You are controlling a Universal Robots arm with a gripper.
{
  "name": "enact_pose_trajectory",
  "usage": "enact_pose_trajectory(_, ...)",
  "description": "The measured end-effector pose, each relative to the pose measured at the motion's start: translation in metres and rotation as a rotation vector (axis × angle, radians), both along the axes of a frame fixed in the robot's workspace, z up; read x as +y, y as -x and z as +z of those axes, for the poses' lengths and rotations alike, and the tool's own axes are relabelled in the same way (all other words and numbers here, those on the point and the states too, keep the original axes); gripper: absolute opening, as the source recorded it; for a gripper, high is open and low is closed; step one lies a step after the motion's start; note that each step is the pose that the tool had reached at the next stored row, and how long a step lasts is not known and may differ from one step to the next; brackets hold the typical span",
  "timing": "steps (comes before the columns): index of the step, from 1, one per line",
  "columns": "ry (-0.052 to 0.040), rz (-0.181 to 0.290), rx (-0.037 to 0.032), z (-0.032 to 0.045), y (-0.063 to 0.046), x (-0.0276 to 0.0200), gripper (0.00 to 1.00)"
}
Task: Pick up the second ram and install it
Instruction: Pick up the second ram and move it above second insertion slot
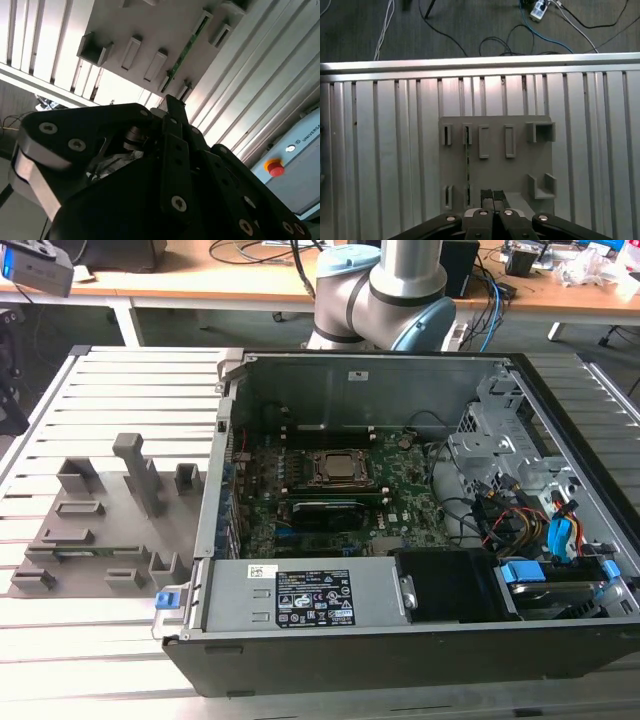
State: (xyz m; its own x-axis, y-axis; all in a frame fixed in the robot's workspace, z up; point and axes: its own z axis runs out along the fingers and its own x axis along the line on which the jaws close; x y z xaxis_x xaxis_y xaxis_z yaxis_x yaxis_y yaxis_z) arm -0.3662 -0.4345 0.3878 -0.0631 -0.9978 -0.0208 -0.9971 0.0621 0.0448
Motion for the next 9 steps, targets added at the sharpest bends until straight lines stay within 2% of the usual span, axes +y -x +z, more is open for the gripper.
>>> enact_pose_trajectory(4, 0.0000, -0.086, 0.0000, -0.0009, -0.0001, 0.0000, 0.11)
enact_pose_trajectory(8, 0.0000, -0.088, 0.0000, -0.0008, 0.0000, 0.0000, 0.11)
enact_pose_trajectory(9, 0.0000, -0.088, 0.0000, -0.0008, 0.0000, 0.0000, 0.30)
